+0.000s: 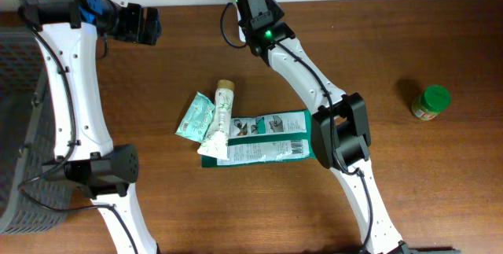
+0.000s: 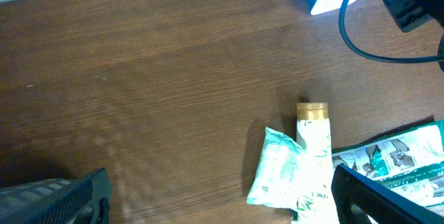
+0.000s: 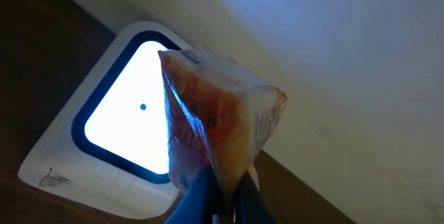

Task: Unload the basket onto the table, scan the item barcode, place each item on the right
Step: 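Lift the orange pack with the right gripper and present it to the scanner, then place the orange pack beside the jar and release it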

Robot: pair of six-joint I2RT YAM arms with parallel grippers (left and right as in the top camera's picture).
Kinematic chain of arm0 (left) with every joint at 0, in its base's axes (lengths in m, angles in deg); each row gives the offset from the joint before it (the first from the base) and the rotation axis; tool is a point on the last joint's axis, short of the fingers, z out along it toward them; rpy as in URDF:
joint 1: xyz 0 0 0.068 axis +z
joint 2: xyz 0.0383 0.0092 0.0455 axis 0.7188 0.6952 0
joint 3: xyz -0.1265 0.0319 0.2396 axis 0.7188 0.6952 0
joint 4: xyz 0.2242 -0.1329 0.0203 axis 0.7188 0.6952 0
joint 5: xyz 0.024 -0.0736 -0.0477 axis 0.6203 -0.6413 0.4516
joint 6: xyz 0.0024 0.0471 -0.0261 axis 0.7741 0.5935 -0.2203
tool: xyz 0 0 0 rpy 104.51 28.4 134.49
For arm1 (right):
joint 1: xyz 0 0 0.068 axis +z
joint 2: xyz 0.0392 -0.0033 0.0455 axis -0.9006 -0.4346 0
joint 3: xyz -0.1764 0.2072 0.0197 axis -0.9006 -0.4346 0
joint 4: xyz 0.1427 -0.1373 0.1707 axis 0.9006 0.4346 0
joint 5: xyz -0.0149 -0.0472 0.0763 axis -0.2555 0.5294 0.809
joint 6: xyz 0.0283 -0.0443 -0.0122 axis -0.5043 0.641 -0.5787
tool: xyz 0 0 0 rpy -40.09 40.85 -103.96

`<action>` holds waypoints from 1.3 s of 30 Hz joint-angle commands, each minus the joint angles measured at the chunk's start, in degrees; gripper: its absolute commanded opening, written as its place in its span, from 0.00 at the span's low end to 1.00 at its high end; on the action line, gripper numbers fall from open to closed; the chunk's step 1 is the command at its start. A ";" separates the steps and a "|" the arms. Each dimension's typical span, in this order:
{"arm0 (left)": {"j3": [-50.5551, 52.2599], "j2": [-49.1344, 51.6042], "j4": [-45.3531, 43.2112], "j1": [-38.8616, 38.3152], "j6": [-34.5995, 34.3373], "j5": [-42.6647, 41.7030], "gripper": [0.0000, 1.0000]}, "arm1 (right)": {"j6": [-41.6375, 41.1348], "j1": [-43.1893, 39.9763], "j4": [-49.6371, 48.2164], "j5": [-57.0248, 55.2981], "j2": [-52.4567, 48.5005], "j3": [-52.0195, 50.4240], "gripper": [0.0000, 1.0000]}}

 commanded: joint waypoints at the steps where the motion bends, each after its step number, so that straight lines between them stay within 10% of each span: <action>1: -0.57 -0.33 -0.07 0.24 0.90 -0.39 0.99 | -4.04 -0.07 1.86 3.63 5.95 0.96 0.04; 18: -0.57 -0.33 -0.07 0.24 0.90 -0.39 0.99 | -41.57 -17.53 67.93 14.08 26.32 -1.51 0.04; 31: -0.57 -0.33 -0.07 0.24 0.90 -0.39 0.99 | -50.58 -39.69 43.32 14.08 25.77 -33.29 0.04; 39: -0.57 -0.33 -0.04 0.24 0.90 -0.39 0.99 | -49.68 -40.96 42.51 14.43 25.77 -33.27 0.26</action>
